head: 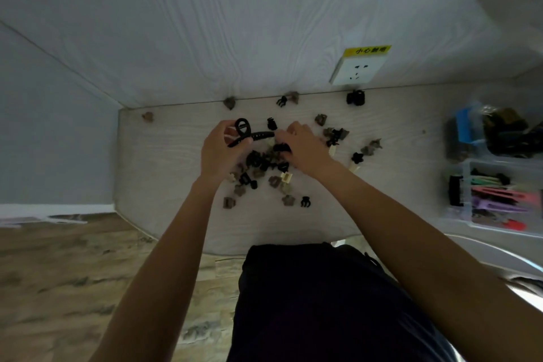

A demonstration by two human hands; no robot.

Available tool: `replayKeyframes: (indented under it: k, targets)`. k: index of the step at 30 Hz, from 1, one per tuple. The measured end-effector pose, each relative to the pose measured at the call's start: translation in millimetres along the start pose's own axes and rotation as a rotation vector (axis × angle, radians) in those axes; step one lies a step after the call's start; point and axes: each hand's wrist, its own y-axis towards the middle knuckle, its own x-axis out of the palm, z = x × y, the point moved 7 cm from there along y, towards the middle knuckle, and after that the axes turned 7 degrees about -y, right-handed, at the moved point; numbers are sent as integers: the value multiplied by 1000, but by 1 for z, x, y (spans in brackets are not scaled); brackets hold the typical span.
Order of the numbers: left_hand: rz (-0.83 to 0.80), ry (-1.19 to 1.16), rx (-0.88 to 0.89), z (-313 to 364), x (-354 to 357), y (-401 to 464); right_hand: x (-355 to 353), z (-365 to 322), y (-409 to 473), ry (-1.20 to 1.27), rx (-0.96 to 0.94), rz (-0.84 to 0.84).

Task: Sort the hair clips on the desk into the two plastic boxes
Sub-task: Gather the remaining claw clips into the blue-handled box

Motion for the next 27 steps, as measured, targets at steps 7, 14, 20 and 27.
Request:
replayKeyframes:
  k: [7, 14, 20, 27]
  targets:
    - [98, -107, -23, 23, 11, -18, -24, 30, -27, 379, 202, 230]
    - [-50, -211, -4, 93, 117, -53, -66, 133, -149, 1246, 423, 407]
    - [-380, -223, 323, 222, 262, -88, -99, 264, -257, 1189, 605, 641]
    - [-410, 190, 548, 288, 385, -100, -119, 361, -287, 787, 639, 601]
